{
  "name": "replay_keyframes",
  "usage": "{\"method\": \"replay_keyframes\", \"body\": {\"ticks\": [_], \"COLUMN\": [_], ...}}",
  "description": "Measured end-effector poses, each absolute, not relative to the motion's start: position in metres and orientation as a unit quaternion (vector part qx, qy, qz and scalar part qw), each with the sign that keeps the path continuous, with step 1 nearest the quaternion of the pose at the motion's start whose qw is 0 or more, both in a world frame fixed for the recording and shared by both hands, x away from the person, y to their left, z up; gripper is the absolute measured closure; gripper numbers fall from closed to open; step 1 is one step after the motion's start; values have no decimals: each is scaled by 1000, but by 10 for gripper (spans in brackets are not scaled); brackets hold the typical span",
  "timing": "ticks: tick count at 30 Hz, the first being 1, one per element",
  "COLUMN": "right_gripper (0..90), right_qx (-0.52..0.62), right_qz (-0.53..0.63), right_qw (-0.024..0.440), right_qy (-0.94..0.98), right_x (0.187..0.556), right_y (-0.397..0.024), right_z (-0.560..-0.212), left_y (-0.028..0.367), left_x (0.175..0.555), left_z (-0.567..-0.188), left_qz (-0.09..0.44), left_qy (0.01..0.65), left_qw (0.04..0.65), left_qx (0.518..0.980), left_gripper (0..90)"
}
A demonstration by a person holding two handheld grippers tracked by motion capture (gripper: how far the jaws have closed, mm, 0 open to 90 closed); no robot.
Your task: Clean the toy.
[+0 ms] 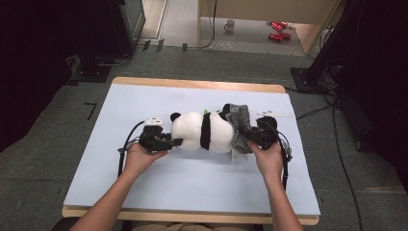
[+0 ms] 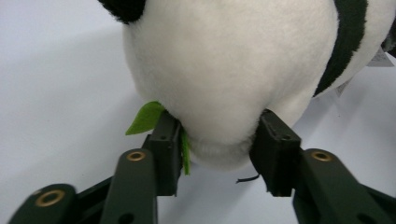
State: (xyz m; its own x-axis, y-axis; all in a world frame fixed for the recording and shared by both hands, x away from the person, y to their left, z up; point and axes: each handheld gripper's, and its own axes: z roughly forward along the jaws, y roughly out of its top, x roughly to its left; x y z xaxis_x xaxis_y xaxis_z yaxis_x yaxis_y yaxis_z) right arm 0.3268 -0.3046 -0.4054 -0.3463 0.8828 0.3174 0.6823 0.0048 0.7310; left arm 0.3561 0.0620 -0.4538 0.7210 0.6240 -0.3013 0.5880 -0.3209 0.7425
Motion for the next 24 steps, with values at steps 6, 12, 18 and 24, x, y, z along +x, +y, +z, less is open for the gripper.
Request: {"method": "replay_keyframes", "body": {"ticks": [6, 12, 18, 24], "right_gripper": [756, 749, 750, 749], "right_qx": [557, 557, 555, 559], "right_qz": [434, 435, 430, 428], "right_qw": [122, 125, 138, 139], "right_qy": [698, 696, 698, 696], "right_x": [329, 332, 340, 346], "right_y": [-305, -305, -302, -303], "right_z": [-407, -409, -409, -412], "left_y": [65, 67, 66, 61], "left_x": [356, 355, 357, 360], "left_z": [-456, -460, -468, -476], "left_qz": [16, 34, 40, 41], "left_qy": [354, 331, 329, 328], "left_qw": [460, 458, 459, 458], "left_qx": [814, 824, 824, 825], "left_gripper": [408, 367, 343, 328]}}
